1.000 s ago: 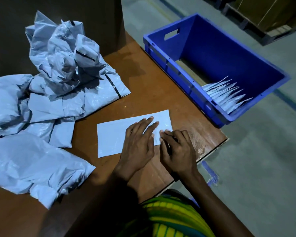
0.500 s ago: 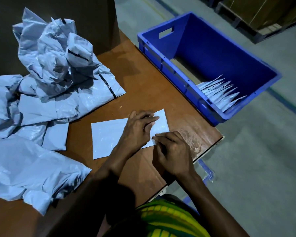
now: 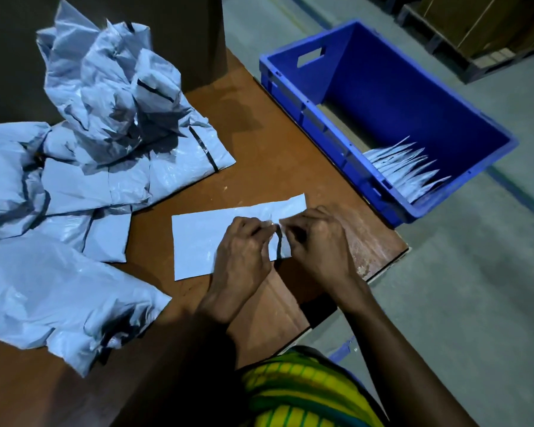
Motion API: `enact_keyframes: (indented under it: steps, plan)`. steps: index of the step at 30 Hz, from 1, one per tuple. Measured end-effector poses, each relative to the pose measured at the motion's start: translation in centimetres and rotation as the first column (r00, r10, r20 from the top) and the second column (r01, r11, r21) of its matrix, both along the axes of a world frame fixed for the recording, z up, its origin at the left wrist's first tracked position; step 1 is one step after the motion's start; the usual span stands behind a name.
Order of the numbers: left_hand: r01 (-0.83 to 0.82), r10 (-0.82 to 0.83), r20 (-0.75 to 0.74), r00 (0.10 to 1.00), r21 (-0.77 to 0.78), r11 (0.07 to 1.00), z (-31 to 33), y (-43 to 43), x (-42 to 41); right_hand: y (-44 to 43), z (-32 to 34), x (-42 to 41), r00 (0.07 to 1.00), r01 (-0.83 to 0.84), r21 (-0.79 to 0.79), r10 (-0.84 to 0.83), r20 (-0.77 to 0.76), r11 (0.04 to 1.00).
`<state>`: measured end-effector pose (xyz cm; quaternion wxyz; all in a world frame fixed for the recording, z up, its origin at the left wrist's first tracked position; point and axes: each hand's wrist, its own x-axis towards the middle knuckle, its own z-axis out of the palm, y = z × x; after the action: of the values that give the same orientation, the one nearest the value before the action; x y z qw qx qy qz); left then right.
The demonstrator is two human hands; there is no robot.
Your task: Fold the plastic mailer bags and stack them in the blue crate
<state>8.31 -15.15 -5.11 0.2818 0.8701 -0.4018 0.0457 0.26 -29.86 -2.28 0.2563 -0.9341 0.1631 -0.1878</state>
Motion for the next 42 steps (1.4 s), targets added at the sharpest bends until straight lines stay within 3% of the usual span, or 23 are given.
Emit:
enact_keyframes:
  steps: [4,9,13,19,24,28,32,36,39,42]
  plan:
    - [0.026,-0.027,-0.016,1.0,-0.023,0.999,0.5,1.1,0.1,0.8,-1.4,1.5,0.999,0.032,-0.119,-0.033,-0.005,0.992]
    - [-0.125,0.127,-0.061,0.99,0.037,0.991,0.1,2.5,-0.8,1.1,-2.6,0.8,0.996,0.085,-0.086,-0.082,0.042,0.993]
    - [-0.134,0.134,-0.072,0.988,-0.001,0.991,0.1,2.8,-0.7,0.9,-0.8,2.9,0.999,0.048,-0.113,-0.047,0.008,0.992]
    - [-0.123,0.119,-0.085,0.989,-0.037,0.992,0.0,3.6,-0.7,2.9,-2.8,3.7,0.996,-0.09,0.007,0.09,0.021,0.996]
    - [-0.203,0.166,-0.192,0.967,-0.195,0.96,0.4,4.1,-0.5,0.1,-1.0,3.1,0.98,-0.194,0.101,0.198,-0.031,0.976]
    - [-0.236,0.222,-0.094,0.971,-0.192,0.953,1.0,5.3,-0.4,2.8,0.1,0.0,0.983,-0.181,0.056,0.179,0.045,0.982]
    - [-0.212,0.216,0.041,0.976,-0.087,0.973,-0.6,6.4,-0.8,4.9,-2.0,-1.4,0.982,-0.186,0.063,0.187,-0.001,0.98]
    - [-0.185,0.187,0.054,0.981,-0.039,0.982,-1.1,6.6,-0.8,3.7,-0.9,0.3,0.956,-0.281,0.084,0.286,-0.063,0.956]
    - [-0.166,0.169,0.068,0.983,-0.055,0.985,-0.9,7.5,-0.7,3.3,0.3,3.0,0.932,-0.36,0.072,0.362,-0.019,0.93]
    - [-0.239,0.241,0.044,0.969,-0.043,0.97,-0.6,8.9,-1.0,3.3,-0.5,5.2,0.88,-0.473,0.006,0.473,-0.047,0.881]
